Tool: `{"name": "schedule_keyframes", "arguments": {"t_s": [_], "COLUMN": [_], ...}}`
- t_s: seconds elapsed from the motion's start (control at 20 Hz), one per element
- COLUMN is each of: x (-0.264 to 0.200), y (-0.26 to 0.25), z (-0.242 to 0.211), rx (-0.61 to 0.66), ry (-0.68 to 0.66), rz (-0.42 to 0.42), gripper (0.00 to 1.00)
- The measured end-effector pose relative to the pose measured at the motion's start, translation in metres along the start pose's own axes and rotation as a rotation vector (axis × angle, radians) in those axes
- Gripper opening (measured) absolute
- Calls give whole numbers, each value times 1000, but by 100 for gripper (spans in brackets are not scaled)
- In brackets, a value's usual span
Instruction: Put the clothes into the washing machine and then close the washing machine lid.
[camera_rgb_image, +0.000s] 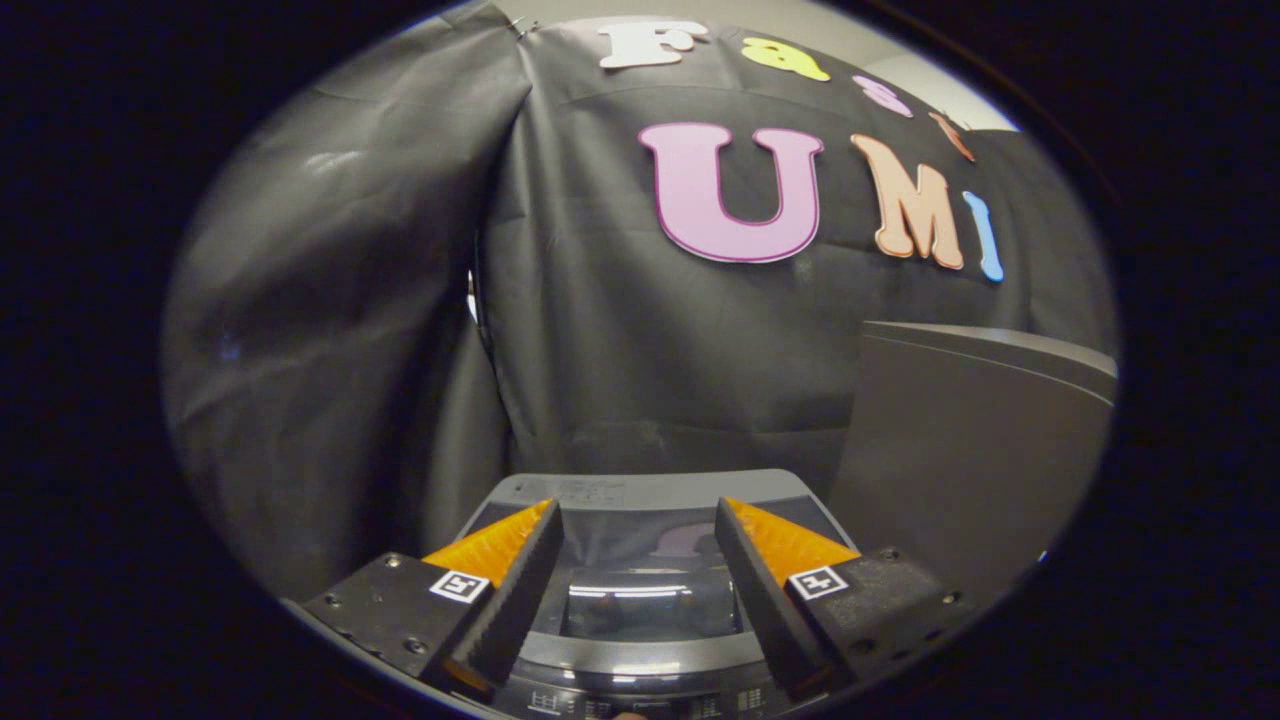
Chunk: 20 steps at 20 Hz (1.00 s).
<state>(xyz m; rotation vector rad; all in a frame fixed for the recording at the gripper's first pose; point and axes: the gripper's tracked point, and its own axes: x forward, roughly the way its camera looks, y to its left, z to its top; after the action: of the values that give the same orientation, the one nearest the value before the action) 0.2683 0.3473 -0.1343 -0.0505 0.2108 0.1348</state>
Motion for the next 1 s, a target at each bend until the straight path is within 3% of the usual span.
{"name": "schedule_keyframes", "arguments": {"t_s": [0.5, 1.0], "x": [-71, -166], "y": [-9, -11], "z": [-3, 50], "rx": [-39, -54], "ry": [5, -143], "rz": [-5, 54], "gripper": [93, 93]}}
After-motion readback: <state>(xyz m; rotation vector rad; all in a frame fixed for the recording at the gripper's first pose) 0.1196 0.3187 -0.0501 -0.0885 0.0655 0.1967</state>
